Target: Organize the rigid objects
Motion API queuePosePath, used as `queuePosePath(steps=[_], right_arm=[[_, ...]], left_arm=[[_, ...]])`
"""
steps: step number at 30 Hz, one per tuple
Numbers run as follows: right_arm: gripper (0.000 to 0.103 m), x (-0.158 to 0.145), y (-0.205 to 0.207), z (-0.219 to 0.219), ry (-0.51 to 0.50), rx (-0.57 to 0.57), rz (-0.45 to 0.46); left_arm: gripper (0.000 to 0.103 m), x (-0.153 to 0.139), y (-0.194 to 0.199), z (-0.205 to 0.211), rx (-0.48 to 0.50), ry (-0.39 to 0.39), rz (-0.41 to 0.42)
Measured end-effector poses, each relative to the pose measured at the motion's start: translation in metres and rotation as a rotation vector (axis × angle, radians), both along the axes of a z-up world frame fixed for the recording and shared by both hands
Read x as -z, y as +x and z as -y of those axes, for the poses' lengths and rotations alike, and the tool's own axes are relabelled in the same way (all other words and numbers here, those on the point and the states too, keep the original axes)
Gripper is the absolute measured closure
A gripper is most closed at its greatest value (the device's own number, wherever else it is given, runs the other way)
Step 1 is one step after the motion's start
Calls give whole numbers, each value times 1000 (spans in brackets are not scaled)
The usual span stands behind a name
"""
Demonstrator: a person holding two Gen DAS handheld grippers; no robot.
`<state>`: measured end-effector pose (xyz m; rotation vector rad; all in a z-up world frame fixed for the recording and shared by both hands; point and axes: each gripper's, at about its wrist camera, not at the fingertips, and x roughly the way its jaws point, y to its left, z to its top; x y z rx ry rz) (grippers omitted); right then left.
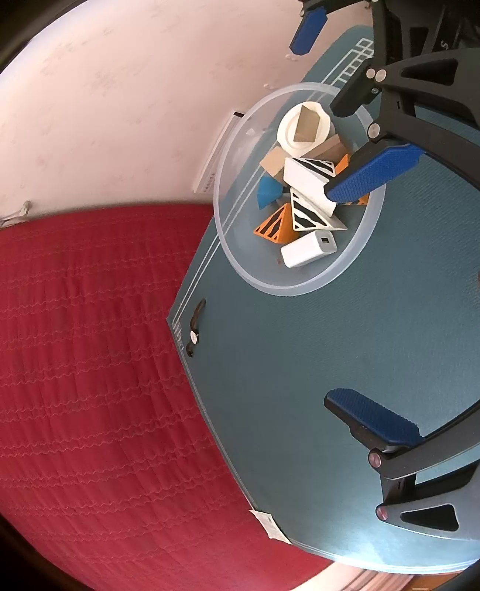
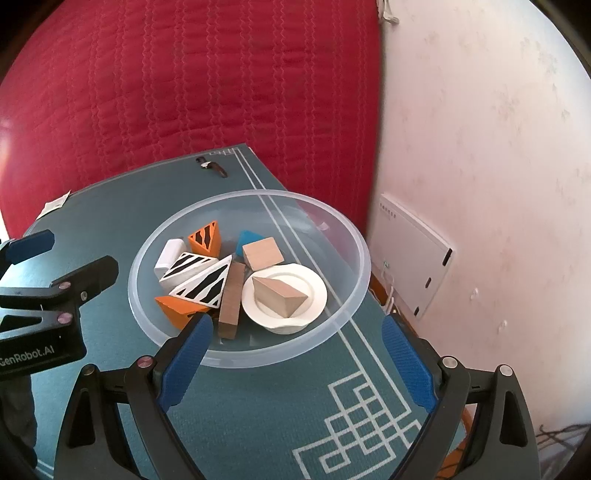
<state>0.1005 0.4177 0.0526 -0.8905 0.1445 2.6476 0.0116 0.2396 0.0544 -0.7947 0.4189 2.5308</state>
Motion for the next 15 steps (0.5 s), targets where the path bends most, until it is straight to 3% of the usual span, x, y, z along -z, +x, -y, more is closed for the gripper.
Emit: queuePosePath(steps=[15], right_arm=[[9,2,1,3,3,-9,11]], left_arm=[[1,3,3,-2,18,-11,3]])
